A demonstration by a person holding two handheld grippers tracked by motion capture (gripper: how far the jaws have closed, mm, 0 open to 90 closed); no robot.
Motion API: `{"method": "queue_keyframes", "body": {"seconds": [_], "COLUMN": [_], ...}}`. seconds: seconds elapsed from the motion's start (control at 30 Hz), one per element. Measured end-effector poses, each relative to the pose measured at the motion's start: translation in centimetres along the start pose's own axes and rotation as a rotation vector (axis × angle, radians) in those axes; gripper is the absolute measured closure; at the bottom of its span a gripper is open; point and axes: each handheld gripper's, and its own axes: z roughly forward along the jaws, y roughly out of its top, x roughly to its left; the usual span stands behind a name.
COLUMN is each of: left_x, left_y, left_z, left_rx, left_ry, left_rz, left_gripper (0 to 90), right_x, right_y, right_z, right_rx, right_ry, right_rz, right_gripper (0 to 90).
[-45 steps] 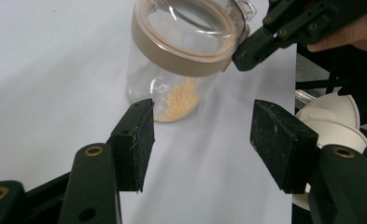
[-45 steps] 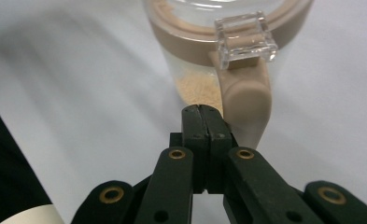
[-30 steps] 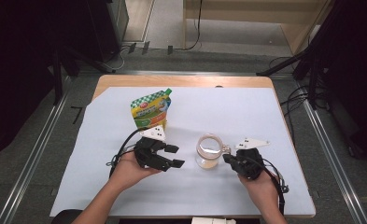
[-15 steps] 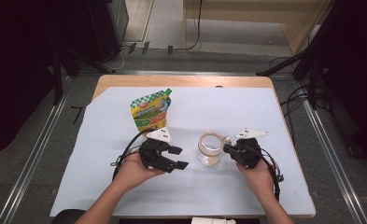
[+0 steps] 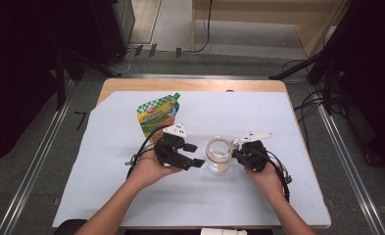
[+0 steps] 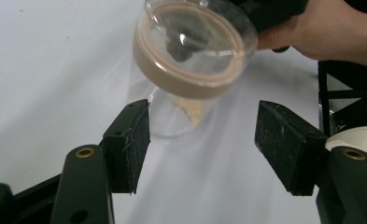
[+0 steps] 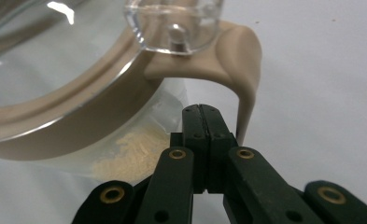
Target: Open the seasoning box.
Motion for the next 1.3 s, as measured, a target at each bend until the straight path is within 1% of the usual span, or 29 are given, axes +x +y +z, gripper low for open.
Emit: {"method": "queue_keyframes", "body": {"seconds": [0.1, 0.17, 0.23, 0.27, 0.3, 0.33, 0.4, 0.43, 0.5, 0.57, 0.6, 0.67, 0.7, 0.77, 0.8, 0.83, 0.87, 0.93, 0.97, 1.0, 1.03, 1.1, 1.17, 1.23, 1.27, 1.3], "left_x": [0.1, 0.2, 0.2, 0.3, 0.3, 0.2, 0.1, 0.0, -0.1, 0.0, 0.0, 0.0, 0.0, -0.1, -0.1, -0.1, -0.1, -0.2, -0.2, -0.3, -0.4, -0.5, -0.6, -0.7, -0.7, -0.7], "left_y": [0.2, 0.1, 0.1, 0.1, 0.0, 0.0, 0.0, 0.0, -0.1, -0.1, -0.2, -0.2, -0.2, -0.2, -0.2, -0.3, -0.3, -0.4, -0.4, -0.5, -0.6, -0.7, -0.8, -0.9, -0.9, -1.0], "left_z": [0.1, 0.1, 0.2, 0.2, 0.2, 0.3, 0.4, 0.5, 0.8, 1.0, 1.2, 1.3, 1.3, 1.3, 1.4, 1.4, 1.5, 1.7, 1.9, 2.1, 2.2, 2.5, 2.7, 2.9, 3.0, 3.1], "left_rx": [-0.009, -0.021, -0.021, -0.022, -0.024, -0.019, -0.012, -0.008, -0.002, -0.002, -0.007, -0.006, -0.013, -0.018, -0.018, -0.015, -0.013, -0.011, -0.004, -0.004, -0.007, -0.009, -0.019, -0.023, -0.028, -0.034], "left_ry": [0.005, -0.005, -0.007, -0.007, -0.008, -0.01, -0.026, -0.021, -0.015, -0.018, -0.023, -0.019, -0.017, -0.013, -0.013, -0.012, -0.011, -0.001, 0.008, 0.018, 0.027, 0.033, 0.041, 0.052, 0.053, 0.053], "left_rz": [0.018, 0.036, 0.038, 0.041, 0.046, 0.053, 0.061, 0.068, 0.077, 0.075, 0.07, 0.075, 0.078, 0.076, 0.076, 0.078, 0.087, 0.101, 0.107, 0.112, 0.114, 0.118, 0.116, 0.121, 0.122, 0.122], "left_gripper": [35.0, 33.6, 32.2, 31.6, 29.5, 29.5, 26.8, 24.0, 21.0, 19.2, 17.5, 17.1, 16.8, 16.7, 16.5, 16.2, 15.7, 14.3, 14.3, 14.0, 13.1, 12.6, 11.8, 11.3, 10.9, 10.9], "right_x": [0.5, 0.9, 1.1, 1.2, 1.8, 1.8, 2.5, 2.8, 3.3, 3.1, 2.9, 2.9, 2.9, 2.8, 2.7, 2.6, 2.6, 2.6, 2.6, 2.5, 2.3, 2.1, 1.9, 1.5, 1.1, 1.1], "right_y": [-0.1, -0.2, -0.2, -0.2, -0.4, -0.4, -0.5, -0.5, -0.6, -0.7, -0.6, -0.5, -0.4, -0.2, -0.1, -0.1, 0.0, 0.1, 0.1, 0.1, 0.1, 0.1, 0.1, 0.2, 0.2, 0.2], "right_z": [0.1, 0.1, 0.2, 0.2, 0.3, 0.3, 0.3, 0.4, 0.4, 0.3, 0.1, -0.1, -0.3, -1.0, -1.5, -1.8, -2.2, -3.1, -3.1, -3.3, -3.3, -3.2, -3.4, -4.0, -4.3, -4.3], "right_rx": [0.008, 0.016, 0.018, 0.019, 0.025, 0.025, 0.027, 0.026, 0.026, 0.028, 0.027, 0.029, 0.031, 0.029, 0.026, 0.018, 0.015, 0.009, 0.009, 0.01, 0.011, 0.014, 0.014, -0.002, -0.015, -0.015], "right_ry": [0.004, 0.015, 0.019, 0.025, 0.041, 0.041, 0.058, 0.06, 0.049, 0.065, 0.083, 0.082, 0.081, 0.078, 0.086, 0.09, 0.084, 0.063, 0.063, 0.063, 0.06, 0.054, 0.04, 0.039, 0.034, 0.034], "right_rz": [0.004, 0.004, 0.001, 0.001, 0.009, 0.009, 0.002, -0.011, -0.011, 0.0, 0.007, 0.008, -0.005, -0.007, 0.001, -0.007, -0.008, -0.026, -0.026, -0.015, -0.022, -0.018, -0.007, 0.006, 0.021, 0.021], "right_gripper": [90.0, 90.0, 90.0, 90.0, 90.0, 90.0, 90.0, 90.0, 90.0, 90.0, 90.0, 90.0, 90.0, 90.0, 90.0, 90.0, 90.0, 90.0, 90.0, 90.0, 90.0, 90.0, 90.0, 90.0, 90.0, 90.0]}}
